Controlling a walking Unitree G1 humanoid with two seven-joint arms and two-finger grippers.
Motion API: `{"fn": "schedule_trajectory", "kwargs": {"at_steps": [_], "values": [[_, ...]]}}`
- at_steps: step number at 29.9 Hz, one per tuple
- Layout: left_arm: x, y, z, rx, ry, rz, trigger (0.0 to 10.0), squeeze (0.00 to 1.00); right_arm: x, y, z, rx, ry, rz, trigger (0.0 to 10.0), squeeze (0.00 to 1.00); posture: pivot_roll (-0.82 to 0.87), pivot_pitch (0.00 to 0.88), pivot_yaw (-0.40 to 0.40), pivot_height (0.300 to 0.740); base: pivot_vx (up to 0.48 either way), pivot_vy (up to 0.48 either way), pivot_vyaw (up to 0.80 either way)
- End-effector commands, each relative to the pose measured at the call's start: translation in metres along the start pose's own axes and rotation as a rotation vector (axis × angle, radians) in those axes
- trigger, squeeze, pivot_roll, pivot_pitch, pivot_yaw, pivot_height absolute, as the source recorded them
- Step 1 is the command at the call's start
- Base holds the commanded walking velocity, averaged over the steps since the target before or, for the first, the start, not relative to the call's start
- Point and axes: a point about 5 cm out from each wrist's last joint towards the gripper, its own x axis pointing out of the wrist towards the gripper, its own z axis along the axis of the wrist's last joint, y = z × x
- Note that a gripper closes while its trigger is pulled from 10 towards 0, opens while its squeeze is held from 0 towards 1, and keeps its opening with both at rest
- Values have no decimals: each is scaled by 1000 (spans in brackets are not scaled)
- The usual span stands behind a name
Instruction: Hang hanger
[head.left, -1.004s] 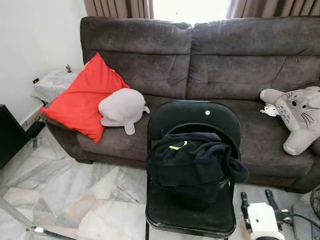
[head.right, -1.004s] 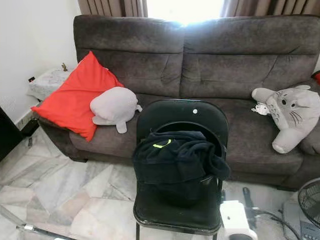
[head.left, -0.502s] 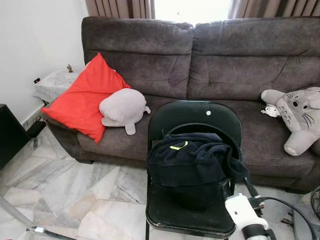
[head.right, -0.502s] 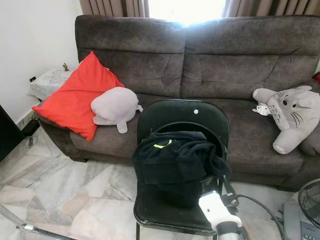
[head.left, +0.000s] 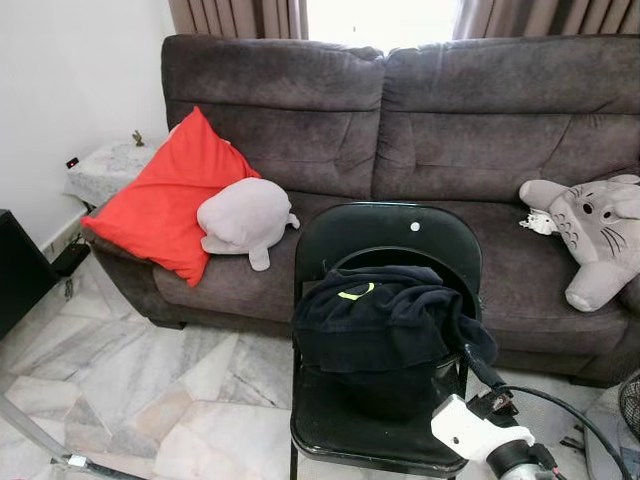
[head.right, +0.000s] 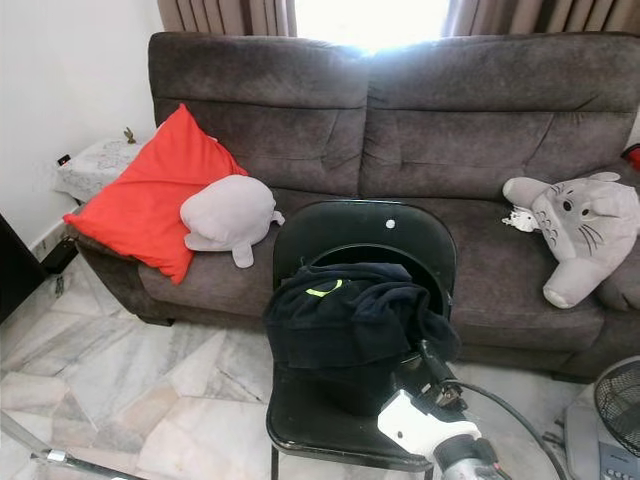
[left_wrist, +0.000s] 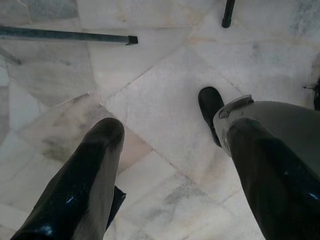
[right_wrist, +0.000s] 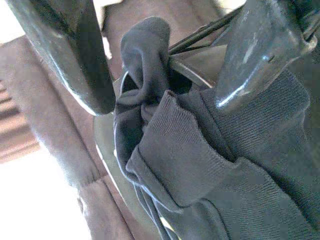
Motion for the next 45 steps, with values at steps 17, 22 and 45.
{"fn": "schedule_trajectory", "kwargs": {"at_steps": [17,22,45], "values": [[0,1,-2,-17,11,11,10000,0,24,-10,-16,-84,92,-19,10000,0,-19,0,47,740,0,0,0],[0,1,-2,-22,7,11,10000,0,29,-8,-16,-84,89,-16,10000,0,-12,0,44,740,0,0,0],[-1,2,-6,-6,10,6,10000,0,46,-9,-11,-105,27,-20,10000,0,-14,0,52,740,0,0,0]]}}
